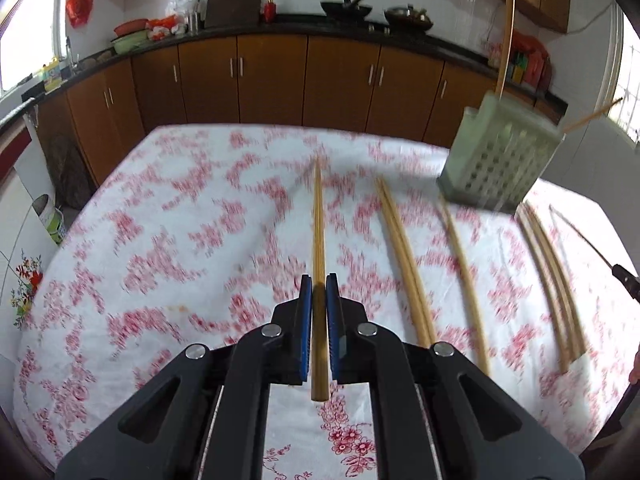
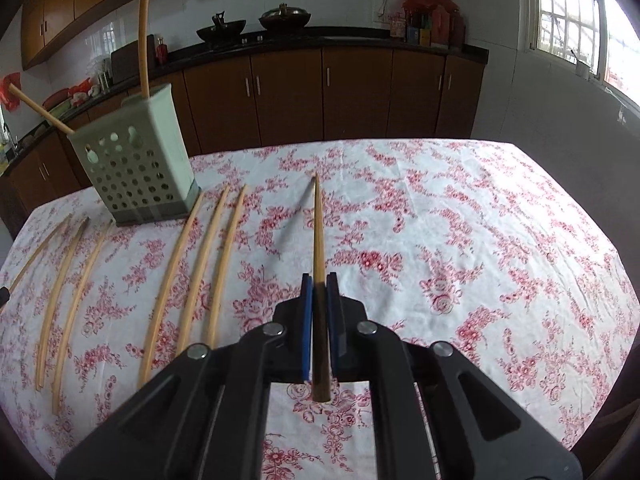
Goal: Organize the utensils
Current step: 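Lift both held chopsticks and carry them above the green holder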
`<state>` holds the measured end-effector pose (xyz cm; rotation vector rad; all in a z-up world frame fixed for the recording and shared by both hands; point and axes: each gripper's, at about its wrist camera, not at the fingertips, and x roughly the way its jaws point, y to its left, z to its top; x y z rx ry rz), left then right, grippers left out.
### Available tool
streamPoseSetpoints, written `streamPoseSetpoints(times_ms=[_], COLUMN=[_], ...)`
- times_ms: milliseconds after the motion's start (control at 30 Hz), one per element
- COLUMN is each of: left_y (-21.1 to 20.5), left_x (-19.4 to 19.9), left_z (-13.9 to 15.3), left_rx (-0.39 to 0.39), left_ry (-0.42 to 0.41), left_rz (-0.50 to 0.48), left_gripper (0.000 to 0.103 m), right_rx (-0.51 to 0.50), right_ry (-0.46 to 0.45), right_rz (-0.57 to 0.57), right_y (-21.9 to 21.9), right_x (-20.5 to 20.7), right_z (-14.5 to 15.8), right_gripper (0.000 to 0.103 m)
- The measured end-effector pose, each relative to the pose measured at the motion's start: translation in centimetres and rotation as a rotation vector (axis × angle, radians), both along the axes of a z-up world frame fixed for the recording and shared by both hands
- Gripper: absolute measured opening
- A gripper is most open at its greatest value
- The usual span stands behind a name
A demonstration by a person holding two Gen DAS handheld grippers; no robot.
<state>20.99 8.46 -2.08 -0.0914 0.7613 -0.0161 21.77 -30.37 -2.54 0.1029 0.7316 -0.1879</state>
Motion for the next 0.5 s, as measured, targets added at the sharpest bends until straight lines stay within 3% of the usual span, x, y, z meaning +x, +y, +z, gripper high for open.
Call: streamPoseSetpoints(times_ms=[267,500], left_y=[1.0,1.1], left_x=[-0.6,-1.2], left_z=[6.1,9.0], left_rx=[-0.063,-0.094], left_ry=[-0.159,-0.245], left_rz=[0.032,0.04], left_gripper=[0.007,0.007], right_rx=[0.024,0.041], right_ry=[-0.136,-0.225], right_rz=[-0.024,-0.033], right_y=[-1.2,-1.5], right_x=[-1.4,-2.2], right_z=[4.8,7.4], right_gripper=[0.008,0.008])
